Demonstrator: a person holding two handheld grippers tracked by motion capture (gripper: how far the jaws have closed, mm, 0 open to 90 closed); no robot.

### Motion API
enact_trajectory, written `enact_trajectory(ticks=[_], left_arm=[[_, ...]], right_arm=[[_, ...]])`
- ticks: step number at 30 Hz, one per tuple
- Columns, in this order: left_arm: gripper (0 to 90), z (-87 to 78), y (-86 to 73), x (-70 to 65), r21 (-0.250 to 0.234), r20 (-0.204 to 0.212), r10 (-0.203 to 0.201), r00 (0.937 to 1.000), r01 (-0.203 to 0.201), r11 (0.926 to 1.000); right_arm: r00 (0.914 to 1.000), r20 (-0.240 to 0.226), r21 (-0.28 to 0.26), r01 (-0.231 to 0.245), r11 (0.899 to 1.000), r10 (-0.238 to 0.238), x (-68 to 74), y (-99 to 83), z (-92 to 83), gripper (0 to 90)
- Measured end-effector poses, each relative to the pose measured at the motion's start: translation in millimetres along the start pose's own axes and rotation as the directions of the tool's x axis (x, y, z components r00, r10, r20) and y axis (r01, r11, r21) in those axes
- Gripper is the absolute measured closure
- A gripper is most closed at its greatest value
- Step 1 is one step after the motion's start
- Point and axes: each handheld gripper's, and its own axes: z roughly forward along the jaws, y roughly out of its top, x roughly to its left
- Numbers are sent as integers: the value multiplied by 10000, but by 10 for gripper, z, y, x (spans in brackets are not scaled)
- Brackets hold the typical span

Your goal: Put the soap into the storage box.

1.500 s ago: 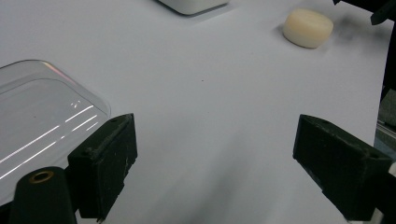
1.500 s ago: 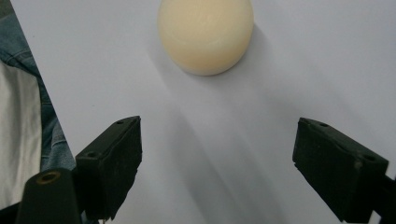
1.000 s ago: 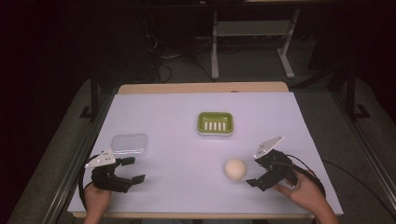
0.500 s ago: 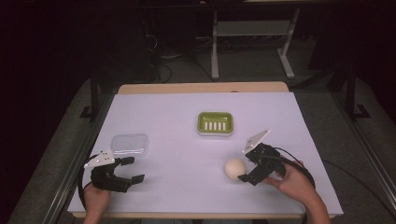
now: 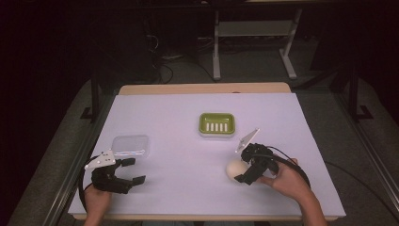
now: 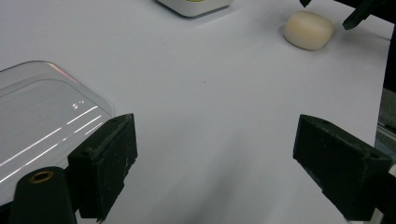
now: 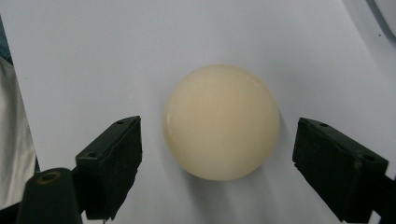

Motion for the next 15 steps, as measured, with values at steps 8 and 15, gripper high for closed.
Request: enact_trajectory(ticks=[8, 15], left_arm=[[129, -2, 2, 1, -10, 9, 30, 10000, -30, 10000], [129, -2, 2, 2, -7, 20, 44, 10000, -44, 10000]], right_arm=[[9999, -10, 391, 145, 9991, -144, 0, 50, 85, 155], [9998, -33, 717, 214, 9972, -212, -12, 83, 166, 156]])
